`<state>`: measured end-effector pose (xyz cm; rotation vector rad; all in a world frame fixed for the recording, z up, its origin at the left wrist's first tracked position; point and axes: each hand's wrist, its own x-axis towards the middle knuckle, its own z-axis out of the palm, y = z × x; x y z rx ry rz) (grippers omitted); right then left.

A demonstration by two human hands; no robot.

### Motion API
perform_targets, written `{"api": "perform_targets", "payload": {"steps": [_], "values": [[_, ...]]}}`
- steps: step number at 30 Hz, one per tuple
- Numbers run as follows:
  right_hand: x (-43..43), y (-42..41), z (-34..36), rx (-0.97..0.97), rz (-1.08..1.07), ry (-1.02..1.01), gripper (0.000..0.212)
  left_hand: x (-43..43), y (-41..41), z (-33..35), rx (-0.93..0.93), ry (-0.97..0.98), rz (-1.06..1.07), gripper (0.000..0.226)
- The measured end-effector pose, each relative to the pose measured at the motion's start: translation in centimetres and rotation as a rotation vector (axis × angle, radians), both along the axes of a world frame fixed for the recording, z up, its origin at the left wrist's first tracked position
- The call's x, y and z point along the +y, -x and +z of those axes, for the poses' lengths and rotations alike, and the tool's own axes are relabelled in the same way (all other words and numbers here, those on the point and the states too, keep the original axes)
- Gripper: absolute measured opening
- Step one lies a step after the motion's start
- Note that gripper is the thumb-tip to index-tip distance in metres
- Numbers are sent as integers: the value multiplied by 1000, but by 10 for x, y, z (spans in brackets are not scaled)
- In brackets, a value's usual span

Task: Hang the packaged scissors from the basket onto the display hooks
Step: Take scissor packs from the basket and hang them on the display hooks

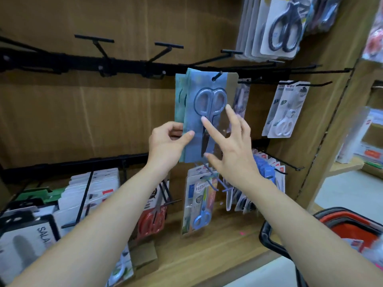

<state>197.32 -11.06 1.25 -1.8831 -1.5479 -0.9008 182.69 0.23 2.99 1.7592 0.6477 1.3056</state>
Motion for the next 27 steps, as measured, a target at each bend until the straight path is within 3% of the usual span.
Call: {"api": "perform_targets", "payload": {"steps": [6, 10, 13, 19, 27], "values": [[27, 5, 7, -157, -41, -18, 90, 16, 7, -6, -28, -7, 51, 11], [47, 11, 15, -72, -36, 46, 81, 18, 10, -10, 1, 2, 83, 18], [59, 12, 21, -16, -51, 125, 77, 21, 10, -13, 107, 3, 106, 36], [83, 9, 42, 76, -82, 331, 71, 30, 13, -17, 79, 305, -293, 57], [98, 7, 57, 84, -81, 432, 68, 36, 8, -18, 126, 314, -277, 76]]}}
